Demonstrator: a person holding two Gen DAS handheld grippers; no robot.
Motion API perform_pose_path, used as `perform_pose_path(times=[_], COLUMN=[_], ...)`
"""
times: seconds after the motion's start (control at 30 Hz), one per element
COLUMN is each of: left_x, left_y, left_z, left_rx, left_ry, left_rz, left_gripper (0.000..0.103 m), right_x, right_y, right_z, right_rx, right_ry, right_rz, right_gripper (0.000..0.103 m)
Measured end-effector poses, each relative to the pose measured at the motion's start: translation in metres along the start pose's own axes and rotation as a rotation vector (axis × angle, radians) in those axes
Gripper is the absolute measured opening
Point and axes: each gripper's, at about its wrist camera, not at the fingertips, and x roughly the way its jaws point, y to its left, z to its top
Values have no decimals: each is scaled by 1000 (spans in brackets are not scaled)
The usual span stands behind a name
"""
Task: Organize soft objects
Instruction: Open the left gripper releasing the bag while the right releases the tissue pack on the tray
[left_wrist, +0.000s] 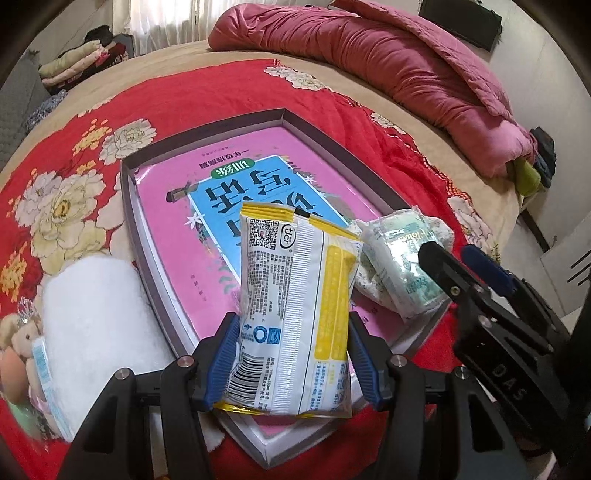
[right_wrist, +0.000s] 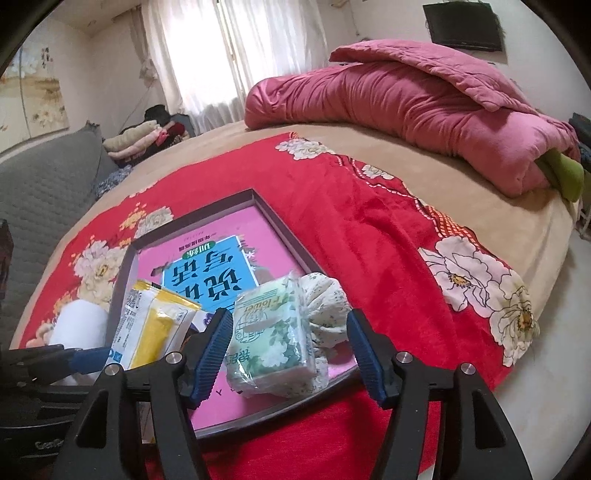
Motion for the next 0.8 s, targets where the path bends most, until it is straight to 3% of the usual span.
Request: perform_pose_path(times=[0.23,0.8], left_x=[9,6], left_y=[-6,-3], left_z=[3,-3], left_rx=[46,50], left_ry=[12,-12], left_rz=[23,14], left_gripper=[57,58], right_x=[0,4], right_y=[4,-1], right_z=[0,0], right_rx=[-14,8], right_ry=[-4,9], right_rz=[-3,-10], right_gripper=[69,71])
